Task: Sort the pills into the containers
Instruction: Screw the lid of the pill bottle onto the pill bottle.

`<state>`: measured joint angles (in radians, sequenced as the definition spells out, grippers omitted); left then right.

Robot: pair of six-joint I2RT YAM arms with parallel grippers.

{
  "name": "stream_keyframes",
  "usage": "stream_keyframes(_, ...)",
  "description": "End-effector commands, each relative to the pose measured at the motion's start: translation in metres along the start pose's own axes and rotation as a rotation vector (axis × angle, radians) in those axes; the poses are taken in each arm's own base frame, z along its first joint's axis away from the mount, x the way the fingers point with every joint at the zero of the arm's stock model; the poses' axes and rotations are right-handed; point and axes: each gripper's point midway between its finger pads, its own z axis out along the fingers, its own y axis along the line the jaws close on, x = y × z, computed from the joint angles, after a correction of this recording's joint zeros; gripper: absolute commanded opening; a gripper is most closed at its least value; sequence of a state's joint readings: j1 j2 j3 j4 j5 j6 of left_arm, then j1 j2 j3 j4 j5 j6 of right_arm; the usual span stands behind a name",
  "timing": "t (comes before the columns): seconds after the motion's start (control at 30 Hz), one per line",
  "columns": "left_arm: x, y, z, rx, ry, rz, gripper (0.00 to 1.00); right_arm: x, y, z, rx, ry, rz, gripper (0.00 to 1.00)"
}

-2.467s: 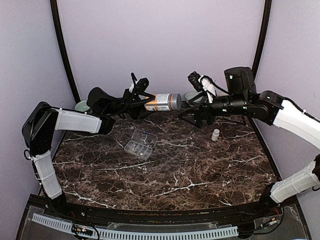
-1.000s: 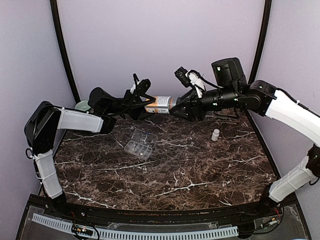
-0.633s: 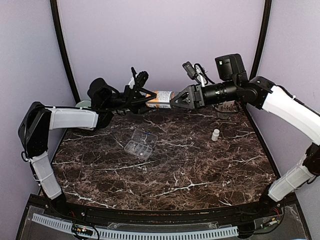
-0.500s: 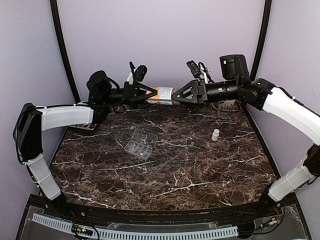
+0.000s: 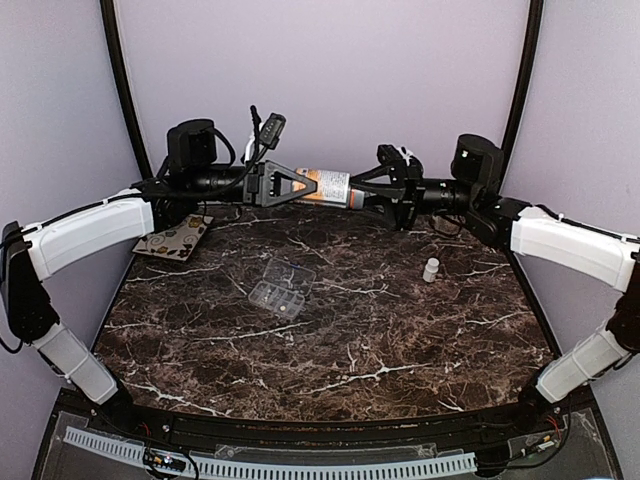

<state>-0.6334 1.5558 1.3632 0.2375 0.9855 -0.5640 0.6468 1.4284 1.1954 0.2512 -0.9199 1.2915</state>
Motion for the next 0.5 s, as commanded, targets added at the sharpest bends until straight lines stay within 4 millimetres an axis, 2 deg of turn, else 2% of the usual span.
stream_keyframes(0.0,0.0258,-0.0456,0.0267,0.028,0.084,0.173,0.0,-0.0028,-0.0028,0.0118,-0.123,-0.032,0.18,0.29)
stream_keyframes(0.1,0.027,-0.0447,0.0248,-0.031,0.076,0.224,0.0,-0.0022,-0.0041,0.011,-0.129,-0.035,0.209,0.3)
stream_keyframes(0.2,0.0264,-0.0453,0.0222,-0.043,0.064,0.229,0.0,-0.0035,-0.0057,0.0107,-0.12,-0.041,0.206,0.35)
stream_keyframes(0.33,0.0283,-0.0458,0.0235,-0.028,0.067,0.208,0.0,-0.0073,-0.0039,0.0083,-0.109,-0.057,0.162,0.5)
stream_keyframes(0.47,0.0329,-0.0425,0.0256,-0.02,0.078,0.186,0.0,-0.0106,0.0019,0.0085,-0.102,-0.055,0.121,0.55)
